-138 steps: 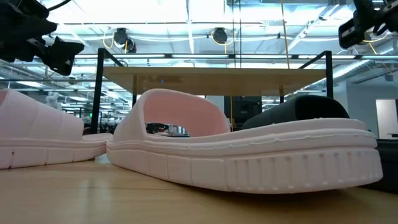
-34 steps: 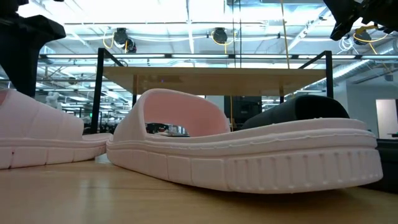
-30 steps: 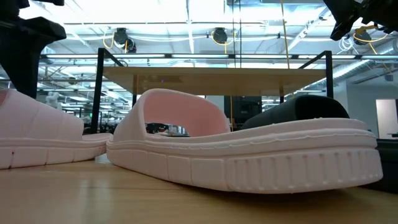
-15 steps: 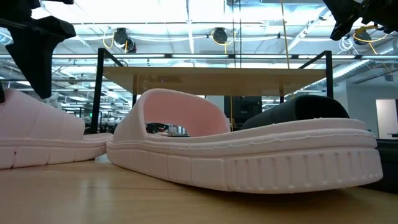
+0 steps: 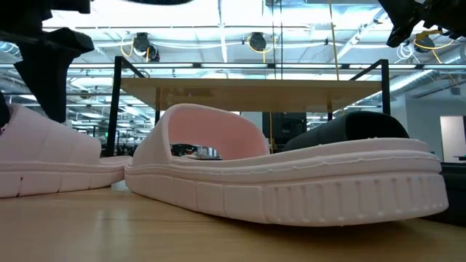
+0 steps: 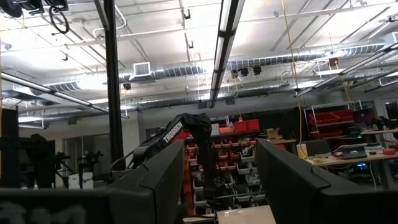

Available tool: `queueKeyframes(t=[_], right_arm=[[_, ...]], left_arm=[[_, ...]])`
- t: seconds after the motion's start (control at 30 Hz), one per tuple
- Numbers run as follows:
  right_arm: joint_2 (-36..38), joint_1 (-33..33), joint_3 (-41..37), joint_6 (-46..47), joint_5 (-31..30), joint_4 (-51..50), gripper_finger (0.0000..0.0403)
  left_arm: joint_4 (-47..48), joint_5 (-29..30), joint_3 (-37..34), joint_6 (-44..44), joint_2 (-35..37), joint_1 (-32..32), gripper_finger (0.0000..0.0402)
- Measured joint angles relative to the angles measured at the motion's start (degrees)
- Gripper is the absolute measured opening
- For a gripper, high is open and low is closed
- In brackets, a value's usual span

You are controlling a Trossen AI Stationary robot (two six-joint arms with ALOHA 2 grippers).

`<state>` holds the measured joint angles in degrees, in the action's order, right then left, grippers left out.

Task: Pick and place slides into the shelf
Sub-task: Put the left pink slipper on the shelf

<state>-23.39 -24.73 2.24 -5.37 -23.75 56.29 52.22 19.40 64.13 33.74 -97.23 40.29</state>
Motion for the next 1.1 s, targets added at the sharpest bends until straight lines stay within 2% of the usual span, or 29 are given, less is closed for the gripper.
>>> queueKeyframes(t=[0.23,0.47,0.67,0.87,0.97,1.1], right_arm=[[0.01,-0.01,0.00,0.00,-0.03,0.00,0.0189],[0.01,0.00,0.00,0.00,-0.09,0.00,0.0189],[-0.01,0.00,0.00,0.13,-0.13,0.00,0.0189],[0.01,0.00,0.00,0.15,-0.17,0.00,0.0189],[-0.01,0.00,0.01,0.15,-0.17,0.00,0.0189],[-0.08,-0.02,0.01,0.16,-0.18,0.00,0.0189]], left_arm=[[-2.61,-0.20,-1.74,-0.46,0.00,0.00,0.0193],[-2.68,-0.13,-1.74,-0.48,0.04,0.00,0.0099],[-2.34,-2.79,-1.74,-0.59,0.54,-0.04,0.0012],[-0.95,0.18,-1.44,-0.16,4.68,-0.07,0.0004],[1.05,4.41,0.03,-0.64,7.59,-0.07,0.0004],[1.33,12.83,2.63,-4.82,11.86,-0.09,0.0002]])
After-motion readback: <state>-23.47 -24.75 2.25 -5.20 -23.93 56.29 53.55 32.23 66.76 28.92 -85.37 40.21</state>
